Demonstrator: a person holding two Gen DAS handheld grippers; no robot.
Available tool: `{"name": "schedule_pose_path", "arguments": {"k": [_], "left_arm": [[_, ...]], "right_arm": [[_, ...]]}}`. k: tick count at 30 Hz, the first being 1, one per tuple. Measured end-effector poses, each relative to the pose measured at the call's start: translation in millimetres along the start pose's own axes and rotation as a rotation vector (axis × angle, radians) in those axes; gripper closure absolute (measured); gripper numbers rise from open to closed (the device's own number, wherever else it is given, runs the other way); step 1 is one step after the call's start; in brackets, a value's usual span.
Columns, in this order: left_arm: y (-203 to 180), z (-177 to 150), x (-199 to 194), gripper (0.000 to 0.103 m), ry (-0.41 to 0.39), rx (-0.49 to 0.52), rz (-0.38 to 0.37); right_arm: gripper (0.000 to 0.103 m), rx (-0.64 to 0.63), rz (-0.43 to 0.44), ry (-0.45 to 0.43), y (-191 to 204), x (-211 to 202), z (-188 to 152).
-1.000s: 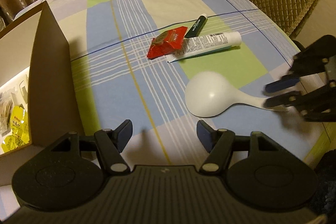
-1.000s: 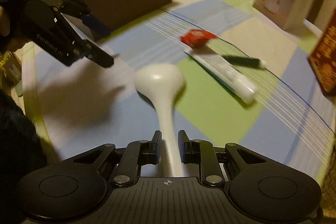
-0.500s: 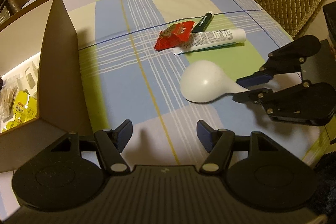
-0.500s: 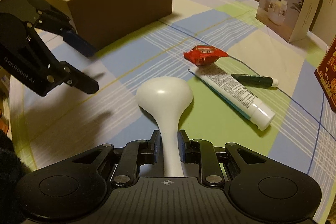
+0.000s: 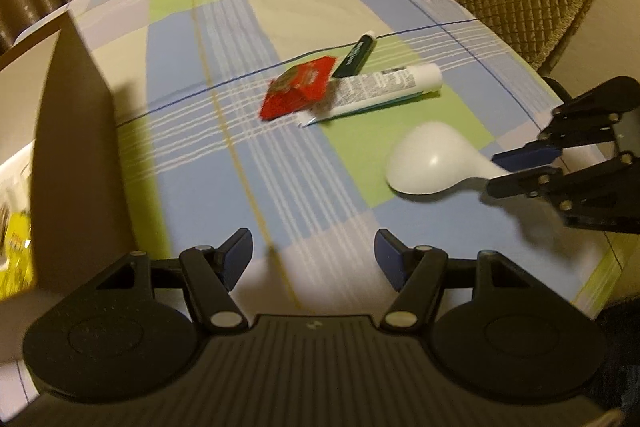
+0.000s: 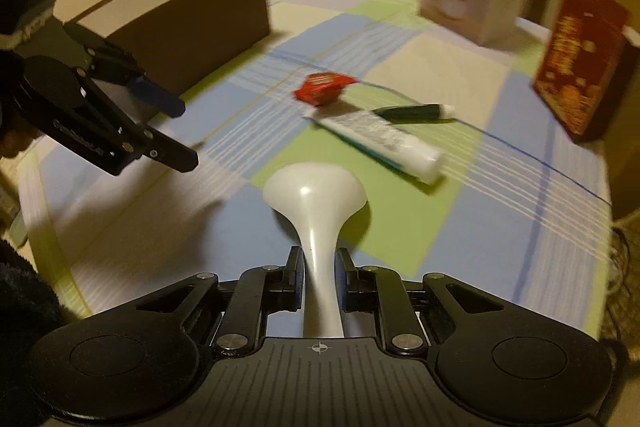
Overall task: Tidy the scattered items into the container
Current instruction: 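Grasp the red candy with the left tool while the right tool holds the spoon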
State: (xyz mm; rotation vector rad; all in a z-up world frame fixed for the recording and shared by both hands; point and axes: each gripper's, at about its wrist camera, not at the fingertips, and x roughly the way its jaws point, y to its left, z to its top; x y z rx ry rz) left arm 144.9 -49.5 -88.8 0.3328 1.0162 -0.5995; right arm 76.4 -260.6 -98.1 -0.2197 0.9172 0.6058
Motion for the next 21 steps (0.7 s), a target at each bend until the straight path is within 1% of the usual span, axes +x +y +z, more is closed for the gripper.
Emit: {"name": "schedule_pose_path", "arguments": {"k": [4, 9, 16, 21], "left_arm": [[-6.5, 12.3, 8.2, 0.039, -0.008, 0.034, -0.014], [-9.3, 26.3, 16.3, 0.039, -0.015, 0.071, -0.02], [-5.5, 55.5, 25.9, 0.039, -0.059, 0.104, -0.004], [-4.2, 80.2, 43.6, 0.039, -0.084, 0.123, 0.003]], "right_arm": [[0.085, 0.055, -0.032, -0.026, -8.6, -12.4, -1.0], [0.085, 0.083, -0.056, -0.058, -16.8, -24.9, 0.8], [0.085, 0.142, -0.065, -0.118, -31.6, -36.0, 13.8], [0.085, 0.19, -0.069, -0.14, -43.8, -36.6, 20.0]]}}
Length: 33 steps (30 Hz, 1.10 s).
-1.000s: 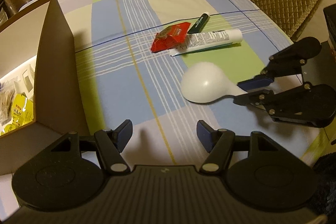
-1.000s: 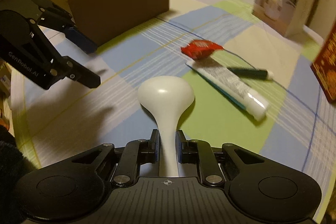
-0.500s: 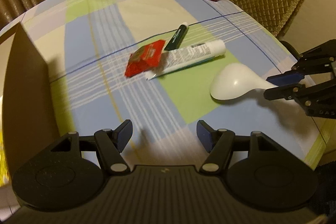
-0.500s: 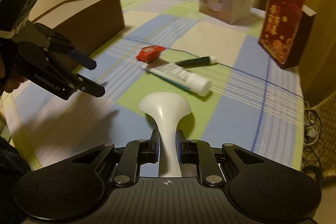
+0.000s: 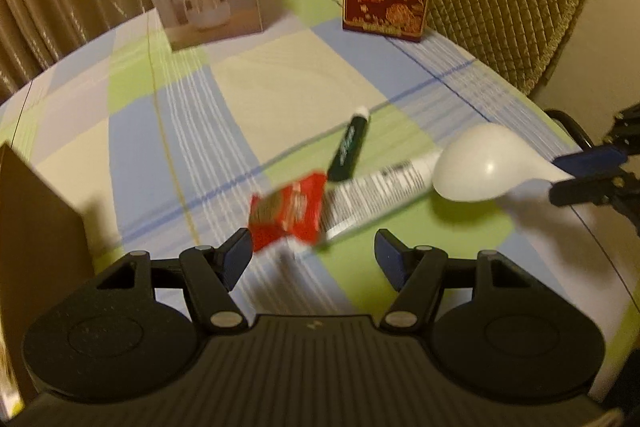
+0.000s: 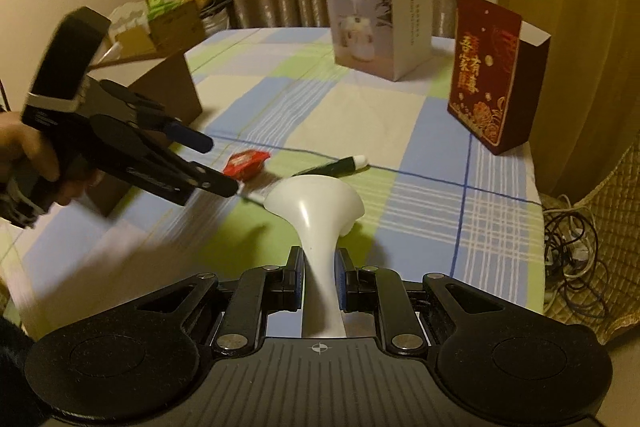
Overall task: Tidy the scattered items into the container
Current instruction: 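Grasp the red candy with the left tool while the right tool holds the spoon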
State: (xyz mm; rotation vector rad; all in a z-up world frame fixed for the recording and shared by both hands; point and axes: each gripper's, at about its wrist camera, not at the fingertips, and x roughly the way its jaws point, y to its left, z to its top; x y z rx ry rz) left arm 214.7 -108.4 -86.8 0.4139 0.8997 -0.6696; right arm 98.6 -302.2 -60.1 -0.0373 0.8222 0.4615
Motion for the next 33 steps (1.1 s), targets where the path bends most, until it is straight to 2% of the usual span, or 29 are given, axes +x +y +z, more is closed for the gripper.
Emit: {"name": "schedule_pose_path", "arguments": {"k": [3, 9, 15, 17, 24, 33], "left_arm": [[3.1, 6.9, 16.2, 0.04, 0.015, 0.009, 0.015], [13.0, 9.3, 35.1, 0.048, 0.04, 0.001, 0.022], [23.0, 7.3, 42.6, 0.07, 0.037, -0.025, 0.013], [27.4, 7.6, 40.4, 0.071, 0.031, -0.043, 0.018], [31.3, 11.9, 0.2, 0.073, -0.057, -0.068, 0.044], [54.9, 3.0, -74.8, 0.073, -0.172, -0.218, 0.003]], "right_arm": [[0.085, 0.029, -0.006, -0.003, -5.7, 1.9, 2.7], [0.085, 0.074, -0.024, -0.015, -14.2, 6.0, 6.1], [0.085, 0.127, -0.025, -0.047, -20.9, 13.8, 14.5], [0.085, 0.135, -0.016, -0.054, -20.8, 14.6, 18.1], [0.085, 0.106, 0.006, -0.072, -10.3, 13.8, 28.7], [0.085, 0.043, 0.049, -0.122, 13.9, 5.7, 48.1]]}}
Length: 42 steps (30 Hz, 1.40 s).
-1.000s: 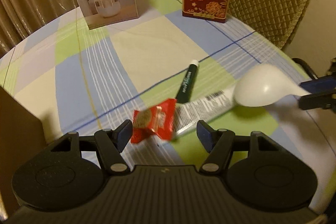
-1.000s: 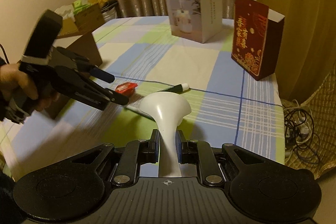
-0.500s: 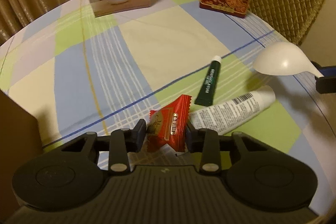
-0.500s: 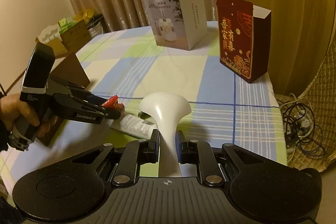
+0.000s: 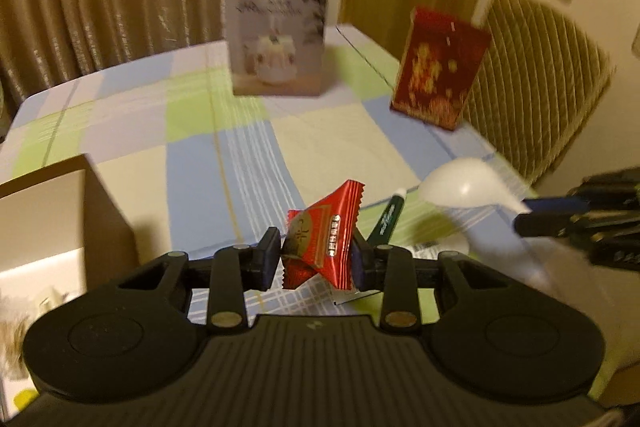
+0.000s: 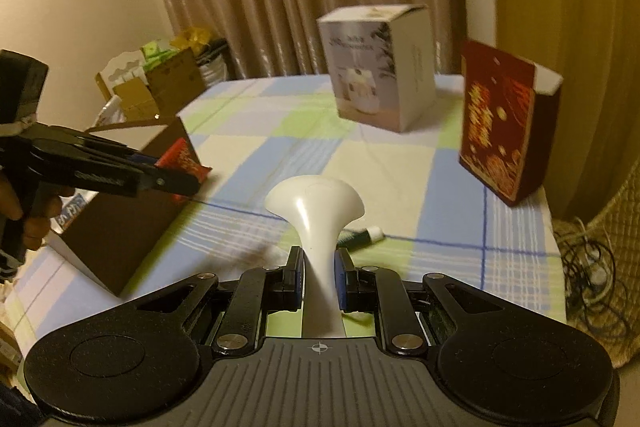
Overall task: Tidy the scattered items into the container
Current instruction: 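Grasp the red candy with the left tool while the right tool holds the spoon, then carry the candy with the left tool while the right tool carries the spoon into the box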
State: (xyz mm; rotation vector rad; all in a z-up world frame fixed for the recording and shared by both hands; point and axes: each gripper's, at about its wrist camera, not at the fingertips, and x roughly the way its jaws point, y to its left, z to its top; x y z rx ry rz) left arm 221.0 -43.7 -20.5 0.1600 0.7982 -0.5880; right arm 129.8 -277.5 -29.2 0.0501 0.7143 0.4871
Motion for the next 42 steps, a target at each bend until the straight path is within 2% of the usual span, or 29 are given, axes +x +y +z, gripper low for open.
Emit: {"name": "schedule_pose_path", "arguments": {"k": [6, 17, 23, 28, 33, 37, 42], "left_arm": [[29.7, -4.4, -47.9, 0.073, -0.06, -0.091, 0.024], [106.3, -33.1, -116.0, 0.073, -0.092, -0.19, 0.185], [153.5, -51.3, -146.1, 0.073, -0.098, -0.237, 0.25], [192.9, -61.4, -159.2, 0.073, -0.085, -0.264, 0.286], [225.4, -65.8, -151.7, 0.073, -0.05, -0.287, 0.285], [245.6, -67.6, -138.5, 0.073, -0.021, -0.297, 0.261], [257.8, -67.5, -118.5, 0.073, 0.009, -0.298, 0.237]], "right_arm": [[0.085, -0.061, 0.063, -0.038, 31.8, 5.2, 19.3], [0.085, -0.175, 0.221, -0.103, 124.8, 33.3, 58.0], [0.085, -0.226, 0.316, -0.122, 180.6, 64.9, 76.5], [0.085, -0.233, 0.36, -0.092, 218.2, 107.3, 89.6], [0.085, -0.203, 0.325, -0.029, 247.7, 150.8, 98.6], [0.085, -0.179, 0.25, 0.032, 264.1, 185.7, 101.9], [0.085, -0.146, 0.135, 0.102, 262.4, 222.6, 96.8]]}}
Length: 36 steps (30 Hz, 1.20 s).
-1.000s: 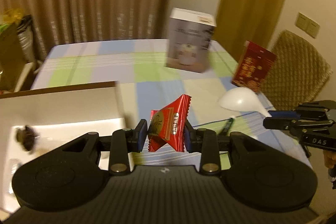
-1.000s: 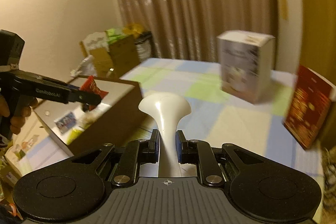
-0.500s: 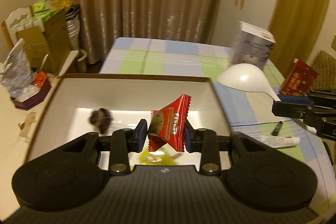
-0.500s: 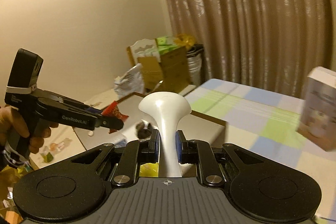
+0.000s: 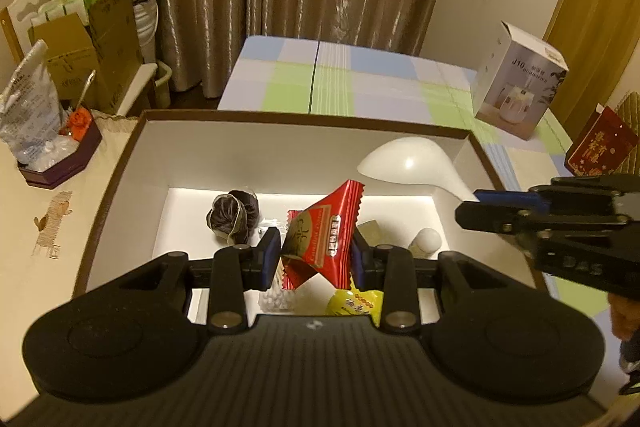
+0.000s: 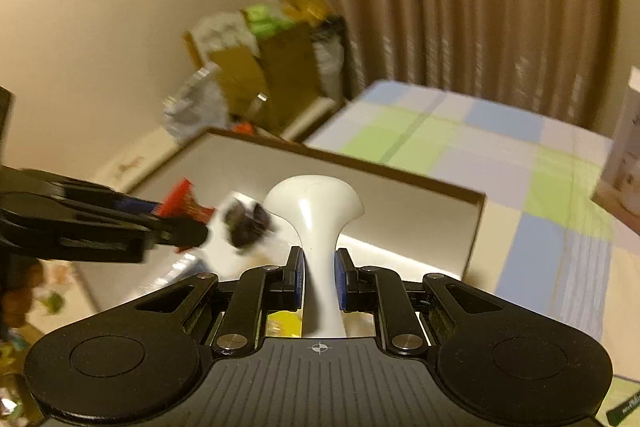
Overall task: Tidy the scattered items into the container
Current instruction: 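Carry the candy with the left tool while the right tool carries the spoon into the box, then open the left tool over the box while the right tool releases the spoon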
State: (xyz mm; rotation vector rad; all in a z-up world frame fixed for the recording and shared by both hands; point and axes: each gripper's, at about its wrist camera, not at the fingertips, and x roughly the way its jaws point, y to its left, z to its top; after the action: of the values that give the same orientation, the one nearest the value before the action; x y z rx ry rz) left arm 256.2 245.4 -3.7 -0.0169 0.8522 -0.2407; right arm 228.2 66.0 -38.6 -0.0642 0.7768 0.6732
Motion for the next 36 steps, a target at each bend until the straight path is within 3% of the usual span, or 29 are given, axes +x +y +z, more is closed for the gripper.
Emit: {"name": "schedule_pose_path", "arguments": {"k": [14, 23, 30, 31, 32, 33, 36], "left_arm": [[10.8, 9.1, 54.2, 0.073, 0.085, 0.019, -0.049], [14.9, 11.5, 69.4, 0.073, 0.12, 0.031, -0.068], [16.6, 13.7, 71.4, 0.073, 0.13, 0.03, -0.07], [16.6, 13.7, 71.7, 0.073, 0.135, 0.029, -0.068], [16.5, 13.6, 72.2, 0.072, 0.14, 0.028, -0.067], [16.0, 13.7, 72.8, 0.072, 0.144, 0.027, -0.069], [13.2, 14.4, 73.4, 0.069, 0.149, 0.024, -0.074]], "right_arm": [[0.085, -0.039, -0.165, 0.132, 4.5, 59.0, -3.7], [0.084, -0.042, -0.189, 0.166, 4.3, 66.3, -0.7], [0.083, -0.057, -0.132, 0.174, 2.7, 56.8, 3.3], [0.074, -0.061, -0.124, 0.175, 2.7, 54.8, 3.1], [0.034, -0.062, -0.122, 0.169, 2.5, 52.0, 2.9], [0.008, -0.07, -0.122, 0.142, 4.0, 46.8, 2.6], [0.008, -0.119, -0.119, 0.109, 10.0, 36.6, 3.7]]}}
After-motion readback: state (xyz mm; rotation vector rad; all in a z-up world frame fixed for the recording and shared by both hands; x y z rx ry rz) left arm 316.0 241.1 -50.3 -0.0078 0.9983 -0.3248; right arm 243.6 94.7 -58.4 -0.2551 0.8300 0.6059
